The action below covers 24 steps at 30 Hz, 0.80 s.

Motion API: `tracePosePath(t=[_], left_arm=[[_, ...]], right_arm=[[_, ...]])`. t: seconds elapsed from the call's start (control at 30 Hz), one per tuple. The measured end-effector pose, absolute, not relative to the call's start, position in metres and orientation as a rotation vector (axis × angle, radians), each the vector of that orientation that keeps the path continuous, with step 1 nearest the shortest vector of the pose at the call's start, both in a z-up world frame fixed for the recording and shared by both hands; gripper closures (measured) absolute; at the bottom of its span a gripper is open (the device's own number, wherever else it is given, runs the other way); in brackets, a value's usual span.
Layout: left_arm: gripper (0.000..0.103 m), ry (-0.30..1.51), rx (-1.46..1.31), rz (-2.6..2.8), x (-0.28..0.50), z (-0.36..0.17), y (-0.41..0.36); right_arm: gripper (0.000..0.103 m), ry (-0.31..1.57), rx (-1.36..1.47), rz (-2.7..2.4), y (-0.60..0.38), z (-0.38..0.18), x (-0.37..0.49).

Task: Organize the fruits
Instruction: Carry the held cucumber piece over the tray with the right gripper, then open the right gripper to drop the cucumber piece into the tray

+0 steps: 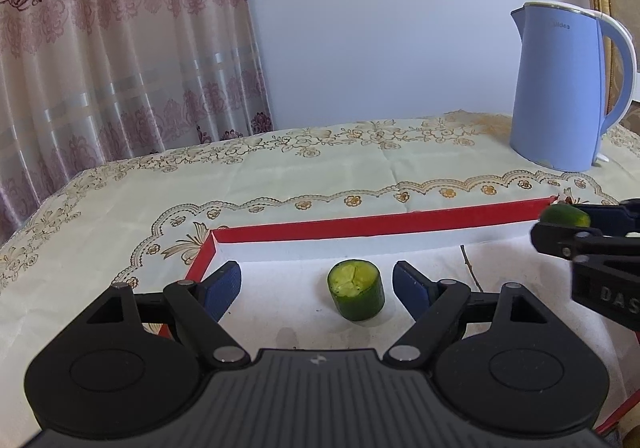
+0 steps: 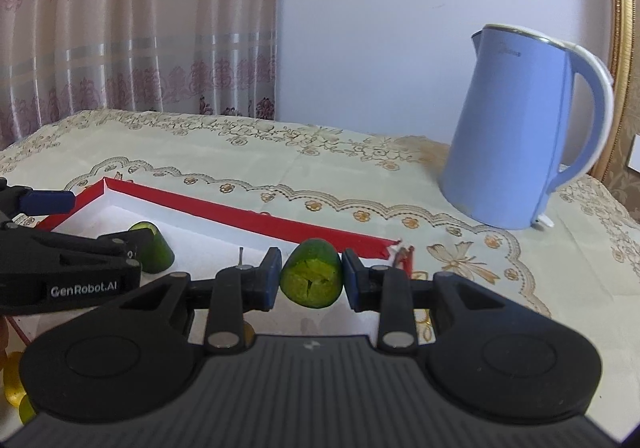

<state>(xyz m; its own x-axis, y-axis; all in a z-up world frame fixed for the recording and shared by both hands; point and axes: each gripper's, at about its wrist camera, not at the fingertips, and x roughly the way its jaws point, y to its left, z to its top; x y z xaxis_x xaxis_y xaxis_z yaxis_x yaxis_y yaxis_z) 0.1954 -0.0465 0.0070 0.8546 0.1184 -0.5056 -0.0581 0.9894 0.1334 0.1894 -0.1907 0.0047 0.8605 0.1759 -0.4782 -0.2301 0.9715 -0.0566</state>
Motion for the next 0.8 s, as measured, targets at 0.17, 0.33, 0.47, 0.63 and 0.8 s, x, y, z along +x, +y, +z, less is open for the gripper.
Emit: tracePosePath(t=[0.17,0.33,0.47,0.63,0.8], left_arm=[[0.02,0.537,0.116,0.094,0.195,0.007,-0.047],[0.02,0.539,0.116,0.093,0.195,0.006,-0.047],[0.02,0.539,0.116,0.093,0.196,0.006,-0.047],[0.02,0.541,0.116,0.094,0.195,0.006,-0.048],[0.02,0.548,0.114,0.097,0.196,0.004,-0.046]], right_arm=[[0.072,0.526,-0.107,0.236,-0.186,0.001,0.2],[0.072,0.548,-0.11,0.244,-0.182,-0.001,0.204],[0.072,0.546,-0.116,0.242,-0.179,-0.002,0.205],[0.064,0.532,-0.125,0.236,-0.178,-0.001,0.202],[0.059,0.531,-0.117,0.231,-0.18,0.0,0.201]])
